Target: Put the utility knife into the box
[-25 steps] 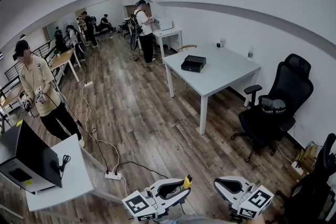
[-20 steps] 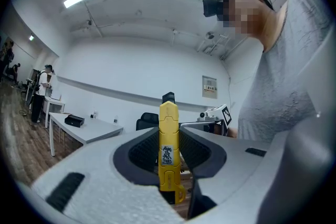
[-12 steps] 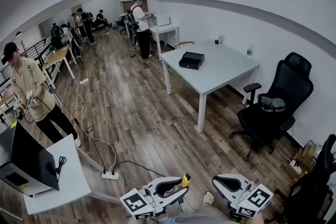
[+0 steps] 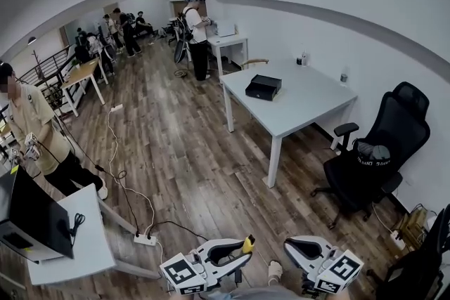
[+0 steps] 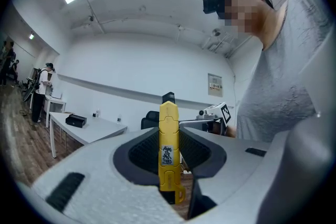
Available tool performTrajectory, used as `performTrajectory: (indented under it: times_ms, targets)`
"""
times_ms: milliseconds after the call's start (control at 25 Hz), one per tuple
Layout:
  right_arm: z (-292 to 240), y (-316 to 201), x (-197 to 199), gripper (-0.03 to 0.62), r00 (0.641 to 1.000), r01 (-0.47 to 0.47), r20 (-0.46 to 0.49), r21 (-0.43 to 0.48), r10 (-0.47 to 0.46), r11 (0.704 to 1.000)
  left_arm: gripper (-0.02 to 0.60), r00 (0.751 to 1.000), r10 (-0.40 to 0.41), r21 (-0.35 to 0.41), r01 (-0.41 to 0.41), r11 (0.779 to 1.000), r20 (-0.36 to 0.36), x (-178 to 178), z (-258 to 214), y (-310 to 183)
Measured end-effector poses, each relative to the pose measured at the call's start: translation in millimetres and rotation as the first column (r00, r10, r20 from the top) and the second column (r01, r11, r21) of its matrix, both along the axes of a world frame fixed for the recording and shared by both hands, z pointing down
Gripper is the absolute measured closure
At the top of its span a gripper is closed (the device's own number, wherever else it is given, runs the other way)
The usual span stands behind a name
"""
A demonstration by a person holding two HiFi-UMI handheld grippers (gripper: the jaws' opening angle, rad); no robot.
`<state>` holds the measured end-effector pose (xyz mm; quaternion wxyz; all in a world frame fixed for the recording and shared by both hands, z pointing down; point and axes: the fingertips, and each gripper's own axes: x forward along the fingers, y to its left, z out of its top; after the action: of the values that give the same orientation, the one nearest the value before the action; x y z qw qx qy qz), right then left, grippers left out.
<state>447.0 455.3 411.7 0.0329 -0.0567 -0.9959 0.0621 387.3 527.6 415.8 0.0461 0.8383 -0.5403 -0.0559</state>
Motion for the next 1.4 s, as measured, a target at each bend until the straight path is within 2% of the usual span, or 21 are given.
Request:
performTrajectory:
  times_ms: [400,720,880,1400]
  targets:
    - [-17.4,-106.5,-33.9,0.56,1.0,0.006,0.008,0.016,-0.006,1.0,0.457,1.0,-0.005,0.02,0.004,1.0,0.03,-36.5,-25.6,-107.5]
    - [-24.5,-185.0,-45.3,0.56,1.0,0.007,0.01,0.029,-0.007,1.0,0.457,0.999,0.0,0.037,-0.001,0.999,0.036,-46.1,-34.9,-185.2]
    - [-21.6,-212.2,-53.2,0.56,0.999,0.03,0.017,0.02,-0.03,0.999,0.457,0.999,-0.01,0.022,0.009,1.0,0.05,-50.3,-30.5,-217.5]
    - [-9.6,-266.2,-73.0,0.56,0.998,0.064,0.016,-0.003,-0.064,0.998,0.457,0.997,-0.065,-0.008,0.065,0.998,0.035,-74.4,-22.6,-262.1]
